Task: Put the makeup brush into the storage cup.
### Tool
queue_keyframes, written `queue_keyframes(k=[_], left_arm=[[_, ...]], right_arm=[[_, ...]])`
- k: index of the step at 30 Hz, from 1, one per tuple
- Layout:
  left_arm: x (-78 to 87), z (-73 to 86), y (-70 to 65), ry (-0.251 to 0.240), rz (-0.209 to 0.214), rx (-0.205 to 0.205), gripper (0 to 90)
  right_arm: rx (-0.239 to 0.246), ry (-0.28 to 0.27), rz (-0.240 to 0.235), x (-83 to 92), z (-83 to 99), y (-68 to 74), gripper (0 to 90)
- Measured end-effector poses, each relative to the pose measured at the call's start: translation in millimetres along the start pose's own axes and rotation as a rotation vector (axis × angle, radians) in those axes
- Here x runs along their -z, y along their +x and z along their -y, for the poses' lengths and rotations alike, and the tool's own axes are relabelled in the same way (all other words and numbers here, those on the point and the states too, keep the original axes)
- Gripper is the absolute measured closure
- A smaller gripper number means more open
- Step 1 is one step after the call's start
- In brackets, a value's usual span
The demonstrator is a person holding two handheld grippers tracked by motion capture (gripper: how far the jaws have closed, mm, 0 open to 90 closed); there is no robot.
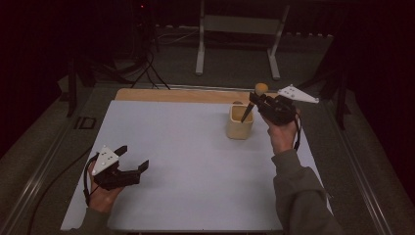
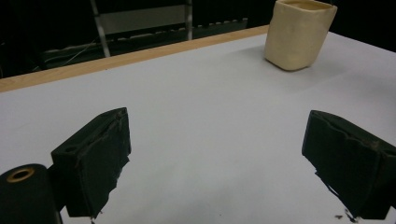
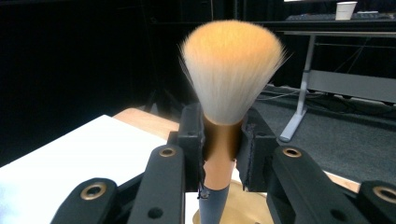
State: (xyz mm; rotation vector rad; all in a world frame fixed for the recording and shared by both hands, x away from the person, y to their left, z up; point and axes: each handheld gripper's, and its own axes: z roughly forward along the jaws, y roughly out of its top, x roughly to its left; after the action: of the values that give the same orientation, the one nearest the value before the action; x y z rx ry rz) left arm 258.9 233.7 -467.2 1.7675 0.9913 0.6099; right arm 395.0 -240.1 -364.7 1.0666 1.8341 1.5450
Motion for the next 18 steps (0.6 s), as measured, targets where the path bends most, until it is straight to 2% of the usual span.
queue_keyframes(k=[3, 8, 18], left_arm=[[0.0, 0.0, -0.2, 0.000, 0.000, 0.000, 9.5], [-0.4, -0.2, -1.3, 0.002, 0.004, -0.005, 9.5], [-0.1, -0.1, -1.1, 0.002, 0.001, -0.006, 9.5]], right_arm=[[0.014, -0.006, 0.034, -0.3, -0.9, 0.4, 73.5], [0.039, 0.016, 0.077, -3.6, -0.5, -0.2, 73.5], [0.043, 0.035, 0.090, -7.9, 2.4, -2.4, 73.5]])
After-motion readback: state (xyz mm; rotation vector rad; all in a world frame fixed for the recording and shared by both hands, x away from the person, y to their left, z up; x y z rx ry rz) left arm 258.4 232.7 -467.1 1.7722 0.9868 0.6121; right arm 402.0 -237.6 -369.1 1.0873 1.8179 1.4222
